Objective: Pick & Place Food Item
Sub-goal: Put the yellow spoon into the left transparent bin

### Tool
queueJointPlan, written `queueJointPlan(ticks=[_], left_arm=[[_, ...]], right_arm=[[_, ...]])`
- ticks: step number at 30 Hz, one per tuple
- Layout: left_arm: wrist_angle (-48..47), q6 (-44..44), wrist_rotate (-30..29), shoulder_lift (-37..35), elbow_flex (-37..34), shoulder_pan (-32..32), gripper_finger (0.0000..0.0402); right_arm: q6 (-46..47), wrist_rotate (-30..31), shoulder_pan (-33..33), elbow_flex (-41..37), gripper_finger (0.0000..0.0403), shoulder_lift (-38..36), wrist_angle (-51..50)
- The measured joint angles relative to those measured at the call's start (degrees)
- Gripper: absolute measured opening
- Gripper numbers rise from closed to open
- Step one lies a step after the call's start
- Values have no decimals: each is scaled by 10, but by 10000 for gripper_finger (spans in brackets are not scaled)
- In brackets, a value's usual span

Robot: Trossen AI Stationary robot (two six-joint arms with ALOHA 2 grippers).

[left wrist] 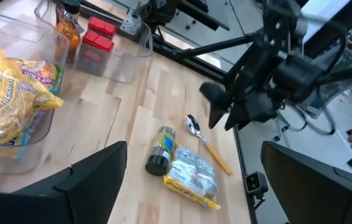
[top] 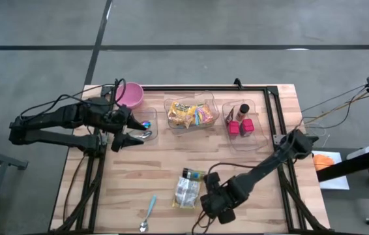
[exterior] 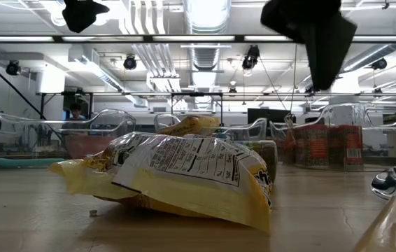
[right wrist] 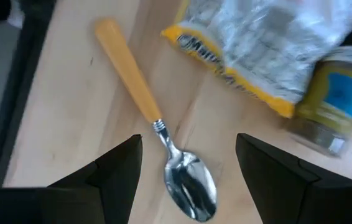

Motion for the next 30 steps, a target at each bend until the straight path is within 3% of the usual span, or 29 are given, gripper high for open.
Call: queueJointPlan(ticks=[22, 26, 30], left_arm=[[-7, -21, 1, 1, 0, 0, 375], [-7, -21, 2, 1, 0, 0, 375], [-7, -21, 2, 1, 0, 0, 375]], right_arm=[[-101, -22, 12, 1, 253, 116, 57], [-100, -24, 11, 0, 213, 122, 57], [-99, -26, 12, -2, 130, 122, 59]])
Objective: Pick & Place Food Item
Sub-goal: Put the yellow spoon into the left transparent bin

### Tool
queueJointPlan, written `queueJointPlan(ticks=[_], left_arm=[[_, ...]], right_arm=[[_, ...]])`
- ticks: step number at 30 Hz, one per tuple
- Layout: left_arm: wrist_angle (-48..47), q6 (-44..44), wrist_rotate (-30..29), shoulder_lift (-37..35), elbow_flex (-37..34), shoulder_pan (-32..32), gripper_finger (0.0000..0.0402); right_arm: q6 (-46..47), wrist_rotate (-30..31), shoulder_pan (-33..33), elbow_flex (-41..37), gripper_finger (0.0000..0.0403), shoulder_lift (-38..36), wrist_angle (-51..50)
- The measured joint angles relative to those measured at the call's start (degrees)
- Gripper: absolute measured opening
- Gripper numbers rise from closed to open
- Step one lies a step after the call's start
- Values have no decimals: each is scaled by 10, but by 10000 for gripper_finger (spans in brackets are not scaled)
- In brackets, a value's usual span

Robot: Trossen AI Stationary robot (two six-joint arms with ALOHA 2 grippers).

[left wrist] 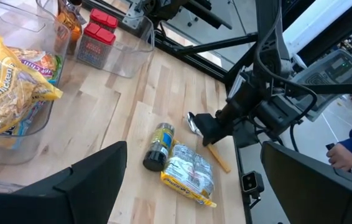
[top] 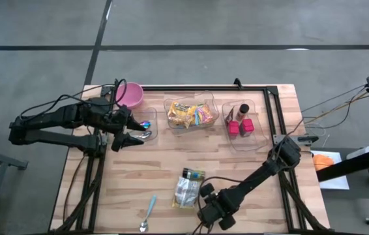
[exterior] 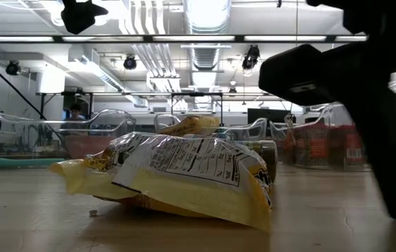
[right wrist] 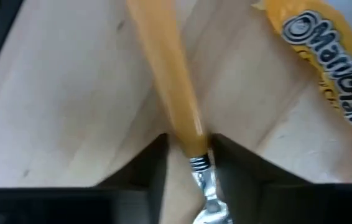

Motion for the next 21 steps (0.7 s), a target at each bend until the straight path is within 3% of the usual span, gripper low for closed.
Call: queueJointPlan(ticks=[4, 5, 15, 21], left_arm=[[0, 0, 0, 0, 0, 0, 375], [0, 0, 0, 0, 0, 0, 375], [0, 0, 0, 0, 0, 0, 375], [4, -5, 0, 2, 0, 0, 375]], right_arm=[[23, -6, 1, -1, 37, 0, -4], [31, -9, 0, -1, 32, 0, -4], [125, -7, -1, -1, 32, -22, -35], [197, 27, -1, -1, 32, -84, -46]])
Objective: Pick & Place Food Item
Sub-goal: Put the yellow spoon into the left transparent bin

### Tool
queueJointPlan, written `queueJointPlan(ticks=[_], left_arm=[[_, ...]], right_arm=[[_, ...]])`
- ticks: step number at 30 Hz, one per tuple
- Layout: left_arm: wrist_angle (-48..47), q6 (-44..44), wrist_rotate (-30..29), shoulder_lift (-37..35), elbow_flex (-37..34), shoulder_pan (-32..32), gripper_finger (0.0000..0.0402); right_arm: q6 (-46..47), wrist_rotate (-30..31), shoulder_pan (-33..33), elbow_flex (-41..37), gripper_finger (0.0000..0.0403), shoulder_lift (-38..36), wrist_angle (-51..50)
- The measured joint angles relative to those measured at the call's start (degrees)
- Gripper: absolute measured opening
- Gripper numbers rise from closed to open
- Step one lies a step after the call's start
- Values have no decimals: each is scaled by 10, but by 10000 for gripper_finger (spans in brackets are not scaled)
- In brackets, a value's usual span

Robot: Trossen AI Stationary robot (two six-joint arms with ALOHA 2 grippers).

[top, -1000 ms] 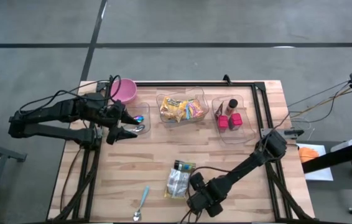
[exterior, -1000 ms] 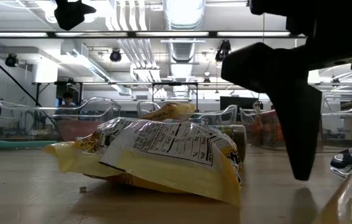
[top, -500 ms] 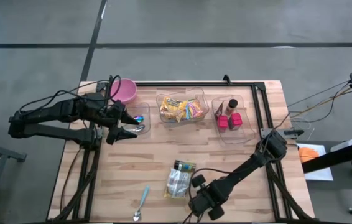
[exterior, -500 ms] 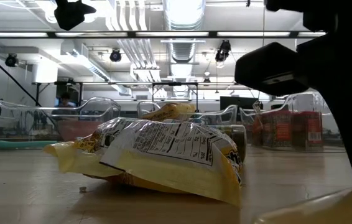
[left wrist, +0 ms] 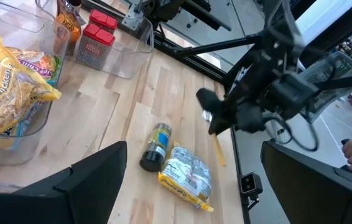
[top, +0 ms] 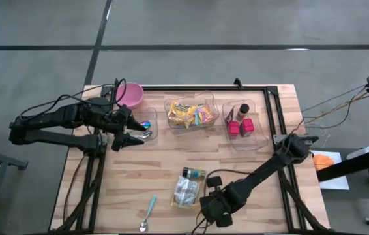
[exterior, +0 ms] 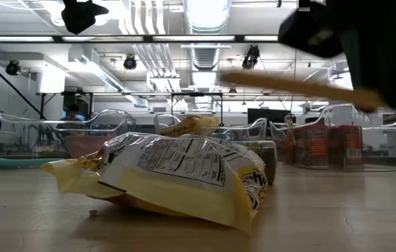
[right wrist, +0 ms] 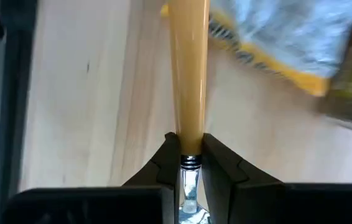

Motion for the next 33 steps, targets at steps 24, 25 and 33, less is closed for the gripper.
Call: queueJointPlan(ticks=[24, 25, 33], left_arm=[[162, -361, 55, 204, 0, -2, 320], [171, -366, 58, 212, 0, -2, 320], [255, -390, 60, 240, 0, -1, 320]], right_arm=[[228, 163, -140, 38, 32, -153, -76], [223, 163, -148, 42, 32, -150, -76], [196, 156, -178, 58, 32, -144, -76]])
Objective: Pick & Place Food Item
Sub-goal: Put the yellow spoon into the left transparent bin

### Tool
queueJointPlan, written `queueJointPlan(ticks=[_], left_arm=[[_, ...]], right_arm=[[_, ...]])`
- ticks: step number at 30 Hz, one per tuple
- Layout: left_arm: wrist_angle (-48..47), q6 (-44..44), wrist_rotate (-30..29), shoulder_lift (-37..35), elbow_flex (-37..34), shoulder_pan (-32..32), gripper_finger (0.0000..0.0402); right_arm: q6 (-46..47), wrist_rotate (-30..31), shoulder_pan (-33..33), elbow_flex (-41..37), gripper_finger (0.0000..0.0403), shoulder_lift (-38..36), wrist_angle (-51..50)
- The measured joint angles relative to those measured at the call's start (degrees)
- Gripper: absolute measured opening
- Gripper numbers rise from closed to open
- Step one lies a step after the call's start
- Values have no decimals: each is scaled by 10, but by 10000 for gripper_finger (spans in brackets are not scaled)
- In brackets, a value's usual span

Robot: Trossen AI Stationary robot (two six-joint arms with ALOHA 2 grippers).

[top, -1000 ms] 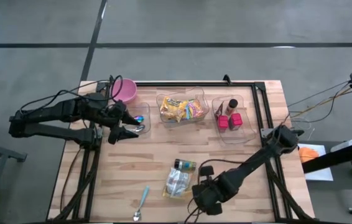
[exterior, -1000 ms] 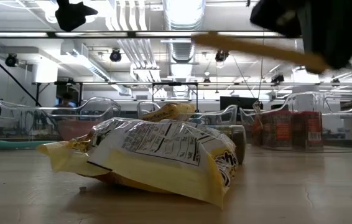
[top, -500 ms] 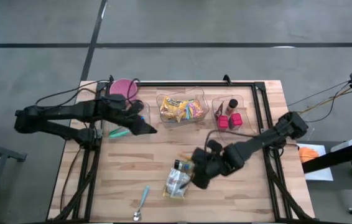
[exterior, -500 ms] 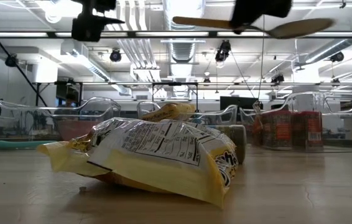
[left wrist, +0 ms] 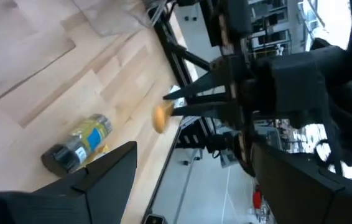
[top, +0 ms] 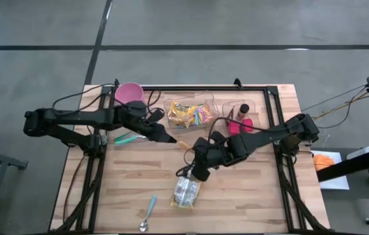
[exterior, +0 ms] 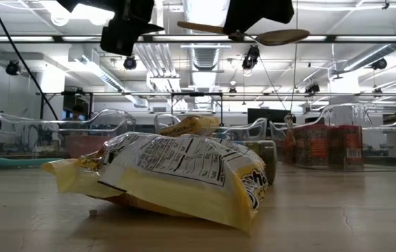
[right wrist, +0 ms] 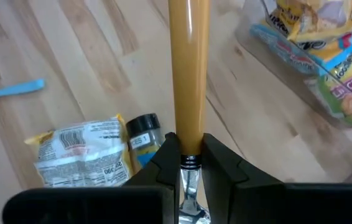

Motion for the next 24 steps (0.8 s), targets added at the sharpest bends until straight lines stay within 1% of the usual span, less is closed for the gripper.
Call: queueJointPlan(ticks=[3, 11, 17, 24], left_arm=[[3, 0, -13, 7, 0, 0, 320], [10, 0, -15, 30, 0, 0, 320], [19, 0, -19, 39, 0, 0, 320], [20, 1, -26, 41, 0, 0, 320]], right_arm=[[-18, 0, -3, 8, 32, 0, 0], [-36, 2, -16, 29, 32, 0, 2], [-41, 2, -16, 30, 32, 0, 6], [-56, 2, -17, 30, 32, 0, 39]])
